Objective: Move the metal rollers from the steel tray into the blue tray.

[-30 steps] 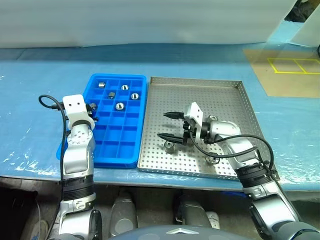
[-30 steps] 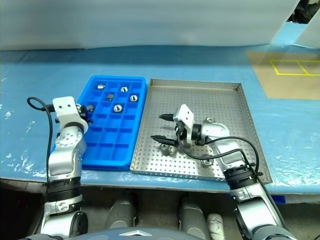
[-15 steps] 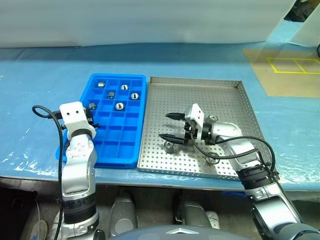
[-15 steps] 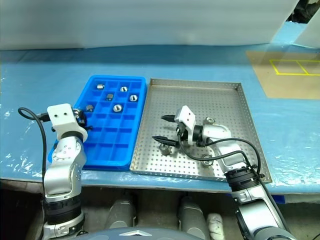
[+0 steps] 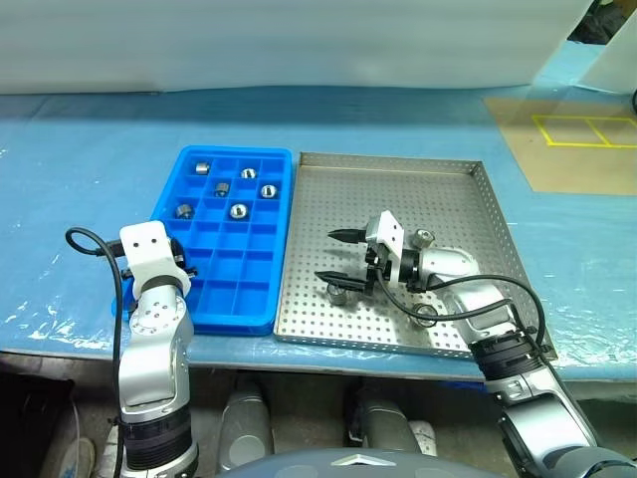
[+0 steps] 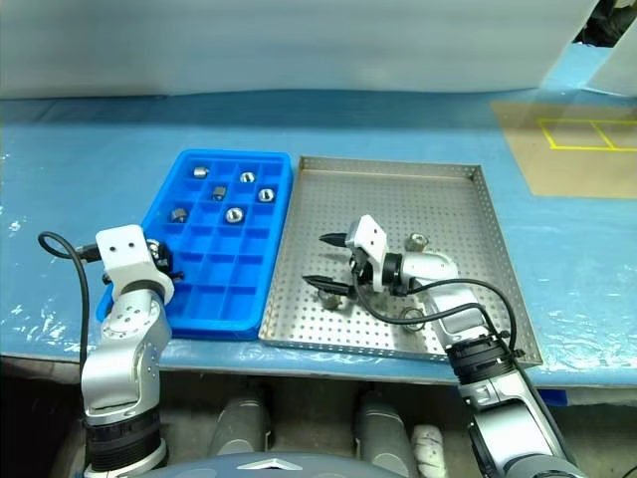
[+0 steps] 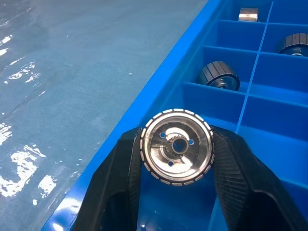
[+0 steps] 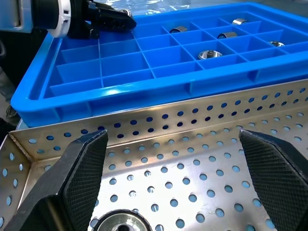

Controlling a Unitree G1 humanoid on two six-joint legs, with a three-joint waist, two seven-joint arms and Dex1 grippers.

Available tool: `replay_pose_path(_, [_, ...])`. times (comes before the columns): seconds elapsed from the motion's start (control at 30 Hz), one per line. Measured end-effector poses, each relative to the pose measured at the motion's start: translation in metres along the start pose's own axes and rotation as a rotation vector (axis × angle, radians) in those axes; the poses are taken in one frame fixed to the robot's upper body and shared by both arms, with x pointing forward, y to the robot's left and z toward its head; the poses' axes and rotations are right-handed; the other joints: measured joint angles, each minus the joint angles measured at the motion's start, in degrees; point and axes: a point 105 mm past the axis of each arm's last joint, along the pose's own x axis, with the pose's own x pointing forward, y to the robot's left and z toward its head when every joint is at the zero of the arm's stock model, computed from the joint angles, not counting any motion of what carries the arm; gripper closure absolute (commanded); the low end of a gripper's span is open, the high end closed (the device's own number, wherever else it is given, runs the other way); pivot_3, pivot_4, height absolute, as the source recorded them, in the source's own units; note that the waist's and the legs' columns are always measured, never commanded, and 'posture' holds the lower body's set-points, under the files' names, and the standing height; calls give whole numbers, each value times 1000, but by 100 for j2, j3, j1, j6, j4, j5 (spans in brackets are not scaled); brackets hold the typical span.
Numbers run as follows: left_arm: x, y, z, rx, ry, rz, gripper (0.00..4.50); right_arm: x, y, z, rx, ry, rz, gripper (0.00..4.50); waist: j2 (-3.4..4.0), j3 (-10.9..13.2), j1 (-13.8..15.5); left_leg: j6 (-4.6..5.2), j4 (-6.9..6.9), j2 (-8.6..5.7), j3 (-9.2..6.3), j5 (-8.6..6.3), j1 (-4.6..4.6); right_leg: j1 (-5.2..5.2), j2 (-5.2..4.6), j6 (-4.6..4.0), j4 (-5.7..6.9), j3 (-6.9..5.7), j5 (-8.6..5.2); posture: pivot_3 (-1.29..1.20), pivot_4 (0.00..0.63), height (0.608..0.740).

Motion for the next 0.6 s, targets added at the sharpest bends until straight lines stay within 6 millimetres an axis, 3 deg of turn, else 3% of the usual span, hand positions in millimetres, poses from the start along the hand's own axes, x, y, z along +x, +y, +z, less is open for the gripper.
replay_pose_path(0.03, [-1, 2, -2, -9, 12, 6, 2807, 0, 0, 0, 0, 0, 0, 0, 0, 0, -3, 0, 0, 0, 0, 0, 0, 0, 0, 0, 0, 0, 0, -18, 150, 740])
replay_pose_path(0.2, [-2, -1, -11, -52, 67, -22, 1166, 0, 0, 0, -2, 3, 0, 0, 0, 0, -7, 0, 0, 0, 0, 0, 2, 0, 0, 0, 1, 1, 0, -17, 150, 740])
replay_pose_path(0.3, [-3, -23, -9, -114, 79, -196, 53, 0, 0, 0, -2, 3, -1, 0, 0, 0, 4, -1, 0, -1, 0, 0, 2, 0, 0, 0, 2, 1, 0, -22, 150, 740])
replay_pose_path(0.4, [-6, -43, -7, -114, 76, -345, 53, 1, 0, 0, -1, -2, -1, 0, 0, 0, 17, 0, 0, -2, 0, 0, 0, 0, -1, 0, 1, 1, 0, -31, 150, 740])
replay_pose_path(0.6, [5, -61, 2, -90, 47, -510, 53, -2, -3, 3, 17, -16, -26, 0, 10, 14, 253, 16, -2, 3, 3, 32, -17, 15, -5, 14, 9, -7, 9, -67, 150, 740])
